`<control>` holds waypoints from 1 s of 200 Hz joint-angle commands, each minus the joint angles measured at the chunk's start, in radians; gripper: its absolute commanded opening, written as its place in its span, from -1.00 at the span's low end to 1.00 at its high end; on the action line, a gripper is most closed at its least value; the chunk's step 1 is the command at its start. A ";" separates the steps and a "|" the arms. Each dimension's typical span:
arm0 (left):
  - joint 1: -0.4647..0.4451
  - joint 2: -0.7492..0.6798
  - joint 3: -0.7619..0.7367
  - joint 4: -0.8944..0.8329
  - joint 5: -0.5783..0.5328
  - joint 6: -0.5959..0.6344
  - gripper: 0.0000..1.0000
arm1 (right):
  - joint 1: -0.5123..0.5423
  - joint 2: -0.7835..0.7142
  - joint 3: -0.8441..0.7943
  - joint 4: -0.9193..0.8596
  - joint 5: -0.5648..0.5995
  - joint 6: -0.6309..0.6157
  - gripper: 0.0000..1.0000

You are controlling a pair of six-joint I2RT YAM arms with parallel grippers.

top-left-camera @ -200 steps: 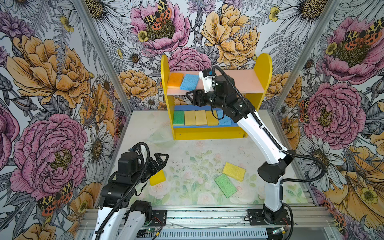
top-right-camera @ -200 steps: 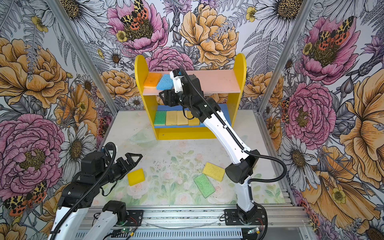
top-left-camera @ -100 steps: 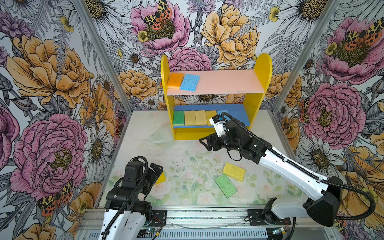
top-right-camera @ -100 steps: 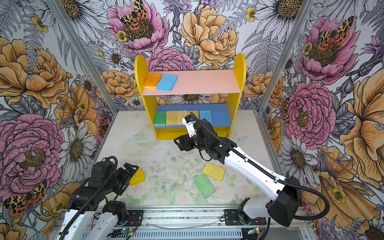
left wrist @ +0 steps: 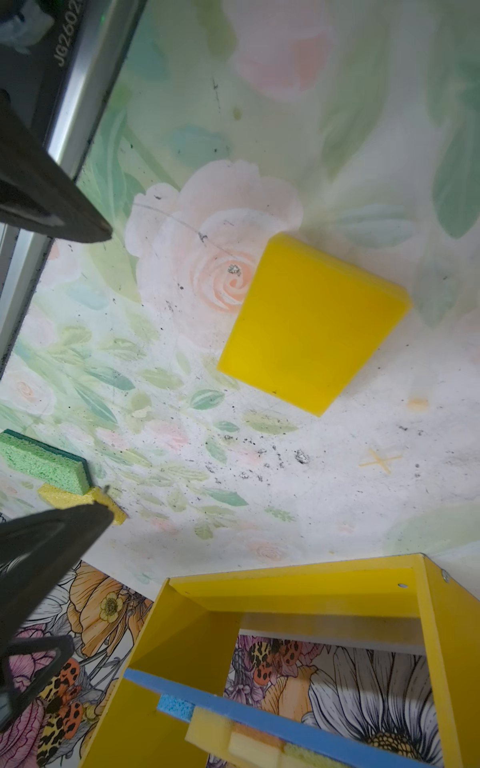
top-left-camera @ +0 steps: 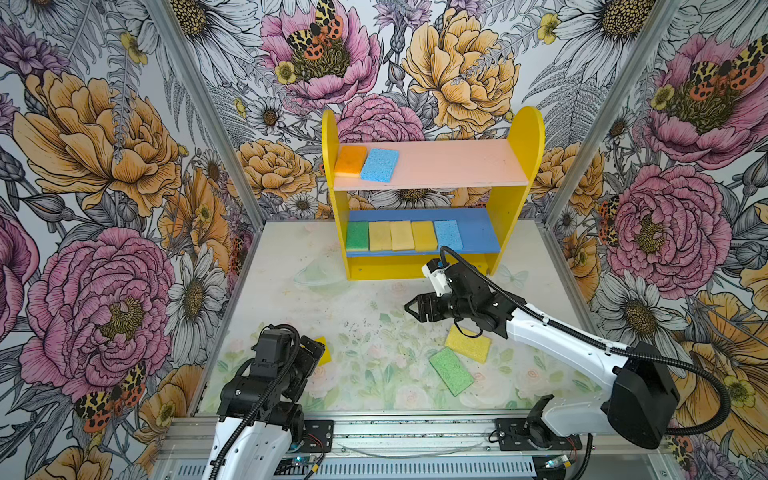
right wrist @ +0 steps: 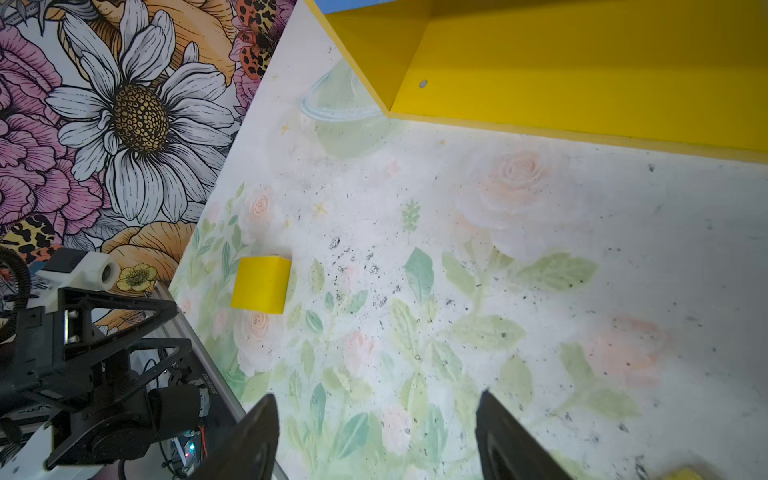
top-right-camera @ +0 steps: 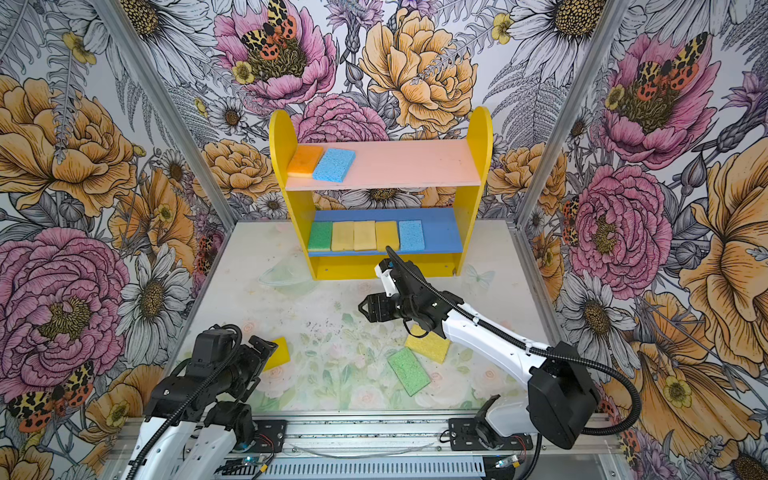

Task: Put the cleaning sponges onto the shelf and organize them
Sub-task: 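Withdraw the right gripper toward the table while the left gripper moves to the yellow sponge, then lower the left gripper onto the yellow sponge and grasp it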

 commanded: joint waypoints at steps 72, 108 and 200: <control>0.006 0.094 -0.075 0.080 -0.101 -0.036 0.98 | -0.033 -0.022 -0.116 0.088 -0.073 0.045 0.53; 0.006 0.233 -0.054 0.156 -0.164 -0.031 0.98 | -0.043 -0.048 -0.137 0.089 -0.073 0.047 0.54; 0.002 0.626 0.043 0.403 -0.269 0.121 0.98 | -0.101 -0.164 -0.214 0.079 -0.099 0.061 0.54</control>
